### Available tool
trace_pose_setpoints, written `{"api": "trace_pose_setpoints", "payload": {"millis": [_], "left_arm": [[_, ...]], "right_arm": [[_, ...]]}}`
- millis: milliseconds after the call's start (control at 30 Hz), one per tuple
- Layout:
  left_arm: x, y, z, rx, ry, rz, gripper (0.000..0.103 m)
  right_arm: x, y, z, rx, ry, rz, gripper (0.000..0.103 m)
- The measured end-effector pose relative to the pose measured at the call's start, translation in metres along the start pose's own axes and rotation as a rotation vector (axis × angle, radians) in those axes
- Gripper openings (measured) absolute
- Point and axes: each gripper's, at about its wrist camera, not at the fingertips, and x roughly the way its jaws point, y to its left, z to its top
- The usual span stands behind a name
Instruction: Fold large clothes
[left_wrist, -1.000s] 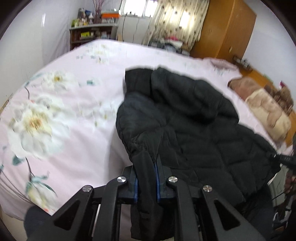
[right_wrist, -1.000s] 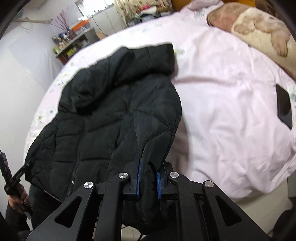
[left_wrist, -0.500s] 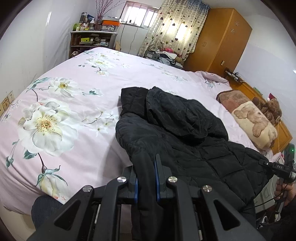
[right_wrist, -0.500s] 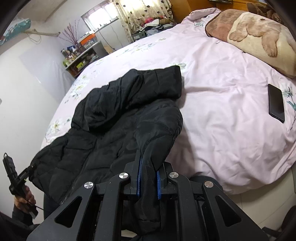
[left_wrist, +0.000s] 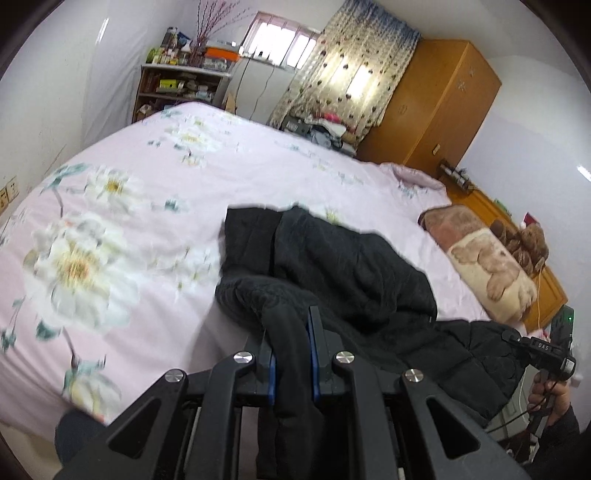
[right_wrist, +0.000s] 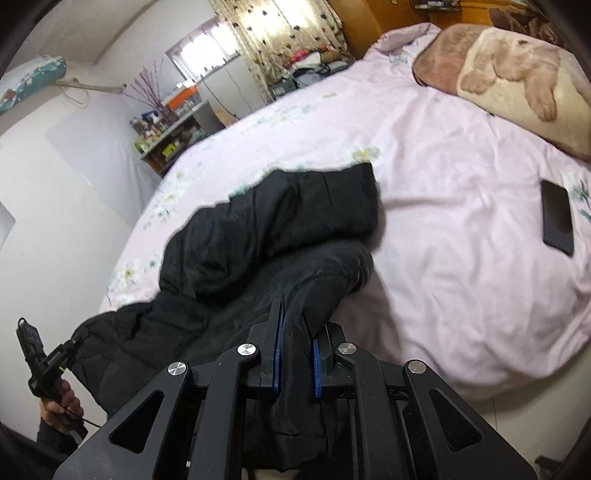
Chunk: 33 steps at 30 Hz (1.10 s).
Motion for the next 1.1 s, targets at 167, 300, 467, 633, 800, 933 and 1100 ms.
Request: {"api": "trace_pose_setpoints", "payload": {"millis": [167, 300, 467, 633, 800, 933, 1100], "left_arm": [[0.026, 0.005, 0.047, -0.04, -0.058, -0.006, 0.014], [0.064, 0.015, 0.087, -0.087, -0.067, -0.001, 0.014], [0.131, 0.021, 0.122, -0.087, -0.025, 0.047, 0.014], [0.206, 0.038, 0.133, -0.104, 0.062, 0.111, 0.015], [0.267, 0.051, 0.127, -0.1, 0.152, 0.166, 0.016], [0.278, 0.053, 0.126, -0.101, 0.162, 0.169, 0.019], [0.264, 0.051, 0.139, -0.103, 0.183, 0.115, 0.024]], "right_arm": [[0.012, 0.005, 0.056, 0.028, -0.074, 0.034, 0.012], [0.035, 0.008, 0.097, 0.028, -0.091, 0.023, 0.012], [0.092, 0.008, 0.149, 0.044, -0.045, -0.026, 0.013], [0.165, -0.013, 0.177, 0.077, 0.061, -0.087, 0.015], [0.219, -0.034, 0.18, 0.119, 0.129, -0.124, 0.019], [0.239, -0.049, 0.177, 0.178, 0.156, -0.105, 0.022], [0.217, -0.045, 0.187, 0.154, 0.149, -0.03, 0.038]]}}
